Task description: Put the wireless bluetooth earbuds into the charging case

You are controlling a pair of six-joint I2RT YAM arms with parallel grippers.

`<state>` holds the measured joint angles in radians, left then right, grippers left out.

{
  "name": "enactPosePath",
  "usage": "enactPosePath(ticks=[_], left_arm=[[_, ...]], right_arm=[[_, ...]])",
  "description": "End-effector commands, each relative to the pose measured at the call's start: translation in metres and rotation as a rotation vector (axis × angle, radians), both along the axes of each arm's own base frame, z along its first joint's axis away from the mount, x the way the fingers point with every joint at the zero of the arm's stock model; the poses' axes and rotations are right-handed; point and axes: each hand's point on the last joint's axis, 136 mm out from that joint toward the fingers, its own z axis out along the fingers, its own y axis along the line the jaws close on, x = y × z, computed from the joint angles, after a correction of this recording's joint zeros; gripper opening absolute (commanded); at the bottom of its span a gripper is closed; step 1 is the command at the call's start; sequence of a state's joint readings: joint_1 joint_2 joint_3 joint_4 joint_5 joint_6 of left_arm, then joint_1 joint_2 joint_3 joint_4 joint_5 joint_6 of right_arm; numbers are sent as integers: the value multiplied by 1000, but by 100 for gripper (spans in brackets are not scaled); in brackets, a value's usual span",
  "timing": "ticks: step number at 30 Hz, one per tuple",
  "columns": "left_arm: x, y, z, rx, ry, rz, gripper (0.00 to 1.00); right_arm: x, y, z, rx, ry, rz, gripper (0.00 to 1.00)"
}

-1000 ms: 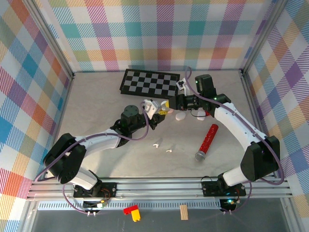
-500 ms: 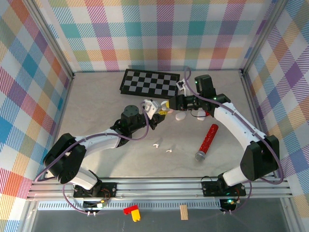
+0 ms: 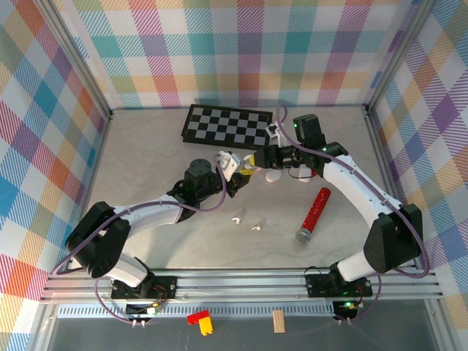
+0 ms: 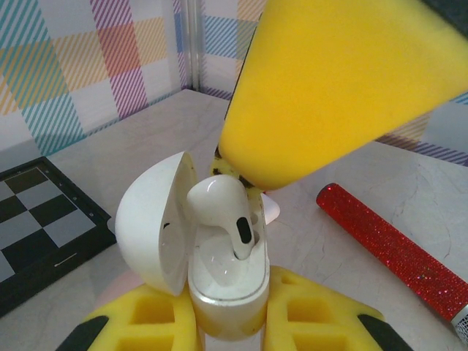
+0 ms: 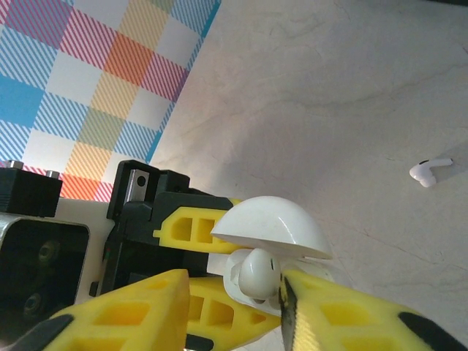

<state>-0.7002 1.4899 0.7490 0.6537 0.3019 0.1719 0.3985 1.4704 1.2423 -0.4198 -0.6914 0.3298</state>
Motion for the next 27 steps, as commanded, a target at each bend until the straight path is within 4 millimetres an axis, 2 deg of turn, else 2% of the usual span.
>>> enactPosePath(ticks=[1, 5, 8, 14, 20, 27], left_arm=[[-4, -9, 33, -73, -61, -28, 0], [-4, -9, 32, -72, -59, -27, 0], [-4, -9, 31, -70, -58, -30, 0], [-5, -9, 32, -74, -61, -31, 0], [-7, -13, 32, -80, -66, -57, 0], [-11, -15, 33, -79, -70, -85, 0]], right_arm=[[-3, -6, 10, -10, -40, -28, 43], [-1, -13, 9, -40, -52, -71, 48], [-1, -14, 7, -48, -48, -74, 43], [0, -14, 1, -67, -23, -64, 26], [-1, -8, 1, -54, -16, -34, 19], [0, -3, 1, -46, -16, -11, 17]])
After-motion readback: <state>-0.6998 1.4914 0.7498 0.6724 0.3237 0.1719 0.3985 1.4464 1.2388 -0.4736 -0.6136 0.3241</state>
